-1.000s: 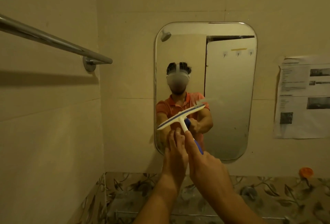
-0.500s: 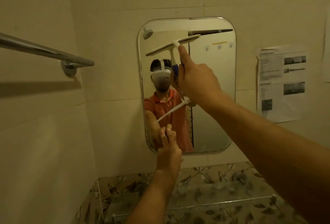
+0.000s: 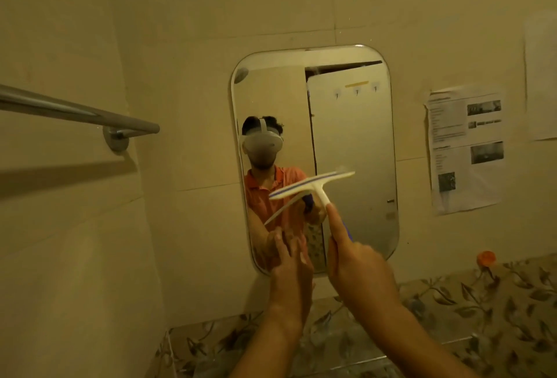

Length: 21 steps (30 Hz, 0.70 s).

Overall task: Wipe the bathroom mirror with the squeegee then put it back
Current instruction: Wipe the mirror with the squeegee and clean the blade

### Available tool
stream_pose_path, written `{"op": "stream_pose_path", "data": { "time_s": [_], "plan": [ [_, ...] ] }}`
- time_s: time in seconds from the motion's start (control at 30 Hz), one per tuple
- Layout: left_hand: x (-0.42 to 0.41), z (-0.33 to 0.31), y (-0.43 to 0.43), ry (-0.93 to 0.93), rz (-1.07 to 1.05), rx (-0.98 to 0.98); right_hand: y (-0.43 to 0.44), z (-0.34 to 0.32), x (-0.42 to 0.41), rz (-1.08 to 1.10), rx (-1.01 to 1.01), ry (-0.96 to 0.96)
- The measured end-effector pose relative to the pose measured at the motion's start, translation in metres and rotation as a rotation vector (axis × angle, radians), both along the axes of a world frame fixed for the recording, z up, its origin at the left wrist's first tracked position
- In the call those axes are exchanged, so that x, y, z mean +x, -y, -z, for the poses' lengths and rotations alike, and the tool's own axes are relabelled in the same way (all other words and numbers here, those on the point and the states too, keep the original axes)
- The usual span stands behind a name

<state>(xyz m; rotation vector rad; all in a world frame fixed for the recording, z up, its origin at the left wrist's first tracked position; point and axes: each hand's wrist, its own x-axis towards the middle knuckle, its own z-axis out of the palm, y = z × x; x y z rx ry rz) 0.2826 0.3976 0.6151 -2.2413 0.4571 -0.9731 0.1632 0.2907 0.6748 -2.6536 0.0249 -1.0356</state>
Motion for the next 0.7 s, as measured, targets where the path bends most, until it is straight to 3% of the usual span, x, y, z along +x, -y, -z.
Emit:
{"op": "stream_pose_path", "data": {
  "time_s": [0.17, 0.23, 0.33, 0.5, 0.7],
  "plan": [
    [0.002, -0.001, 0.002, -0.140, 0.012, -0.190, 0.009, 0.008, -0.001, -0.044, 0.071, 0.065],
    [0.003, -0.003, 0.003, -0.238, 0.059, -0.364, 0.016, -0.011, -0.002, -0.102, 0.252, 0.183],
    [0.004, -0.001, 0.006, -0.234, 0.116, -0.476, 0.038, -0.060, 0.003, -0.107, 0.479, 0.341],
    [0.007, 0.001, 0.008, -0.198, 0.072, -0.468, 0.073, -0.133, 0.013, -0.042, 0.671, 0.349],
    [0.007, 0.003, 0.007, -0.227, 0.072, -0.469, 0.067, -0.126, 0.017, 0.044, 0.585, 0.276]
  ]
}}
